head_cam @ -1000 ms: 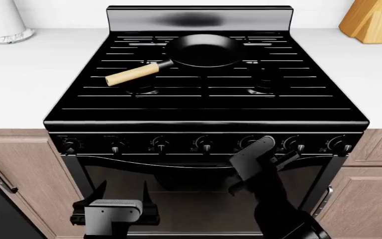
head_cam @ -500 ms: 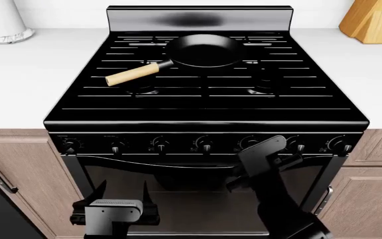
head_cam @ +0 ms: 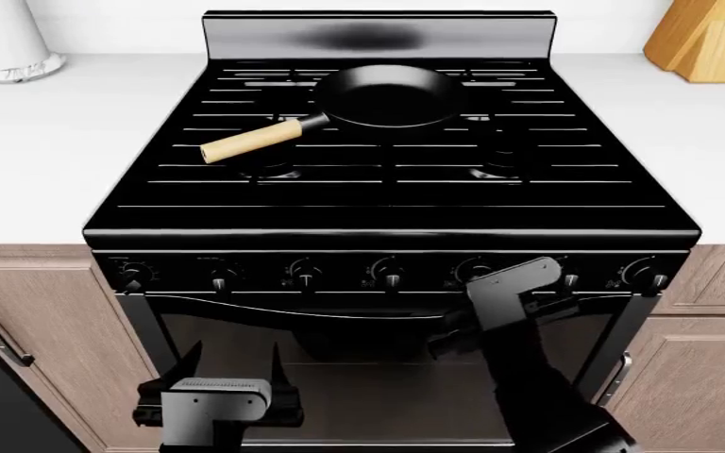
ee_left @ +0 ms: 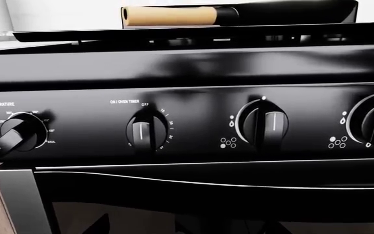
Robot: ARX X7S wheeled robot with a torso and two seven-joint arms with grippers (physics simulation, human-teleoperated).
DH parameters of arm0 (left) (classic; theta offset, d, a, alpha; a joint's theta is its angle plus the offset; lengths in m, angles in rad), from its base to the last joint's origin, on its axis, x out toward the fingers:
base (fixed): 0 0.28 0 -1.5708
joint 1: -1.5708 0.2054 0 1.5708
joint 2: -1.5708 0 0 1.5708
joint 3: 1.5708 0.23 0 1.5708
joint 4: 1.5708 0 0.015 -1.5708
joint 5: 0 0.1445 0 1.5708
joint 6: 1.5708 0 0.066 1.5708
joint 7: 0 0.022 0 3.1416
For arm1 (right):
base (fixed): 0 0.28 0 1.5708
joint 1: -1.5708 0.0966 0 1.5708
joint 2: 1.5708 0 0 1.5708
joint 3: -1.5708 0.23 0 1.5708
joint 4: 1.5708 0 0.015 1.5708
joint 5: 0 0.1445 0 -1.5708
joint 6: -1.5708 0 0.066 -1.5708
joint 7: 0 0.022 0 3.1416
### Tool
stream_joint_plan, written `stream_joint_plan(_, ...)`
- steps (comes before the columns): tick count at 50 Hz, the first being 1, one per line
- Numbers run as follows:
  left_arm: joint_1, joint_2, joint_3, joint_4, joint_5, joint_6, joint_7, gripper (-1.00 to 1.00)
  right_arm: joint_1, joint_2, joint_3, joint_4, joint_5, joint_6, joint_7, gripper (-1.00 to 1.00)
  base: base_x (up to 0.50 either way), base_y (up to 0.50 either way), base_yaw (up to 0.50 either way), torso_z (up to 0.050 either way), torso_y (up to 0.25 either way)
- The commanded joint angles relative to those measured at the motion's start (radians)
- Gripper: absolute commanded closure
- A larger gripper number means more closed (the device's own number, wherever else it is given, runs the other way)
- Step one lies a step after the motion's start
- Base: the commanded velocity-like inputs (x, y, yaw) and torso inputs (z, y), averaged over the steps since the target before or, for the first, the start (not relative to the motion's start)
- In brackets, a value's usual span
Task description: Turn off the center burner of the stove.
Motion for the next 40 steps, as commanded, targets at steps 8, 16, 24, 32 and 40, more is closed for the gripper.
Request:
stream_joint_plan(8, -0.001, -0.005, 0.006, -0.001, -0.003, 0.001, -0.006, -1.00, -0.011, 0.004, 0.071, 0.014, -0.022, -0.023, 0.035, 1.00, 0.00, 0.00, 0.00, 0.000, 0.000)
stream_joint_plan(16, -0.004, -0.005, 0.008, -0.005, -0.004, 0.001, -0.008, -1.00, -0.018, -0.005, 0.097, 0.027, 0.005, -0.048, 0.035, 1.00, 0.00, 0.00, 0.00, 0.000, 0.000)
stream_joint_plan(24, -0.004, -0.008, 0.011, -0.002, -0.006, 0.001, -0.011, -1.00, -0.029, -0.012, 0.131, 0.024, 0.035, -0.063, 0.042, 1.00, 0.00, 0.00, 0.00, 0.000, 0.000)
stream_joint_plan(32, -0.004, -0.010, 0.014, -0.001, -0.007, 0.001, -0.012, -1.00, -0.040, -0.019, 0.160, 0.024, 0.061, -0.079, 0.049, 1.00, 0.00, 0.00, 0.00, 0.000, 0.000)
stream_joint_plan(40, -0.004, -0.011, 0.016, 0.001, -0.008, 0.001, -0.014, -1.00, -0.046, -0.023, 0.181, 0.022, 0.084, -0.095, 0.048, 1.00, 0.00, 0.00, 0.00, 0.000, 0.002)
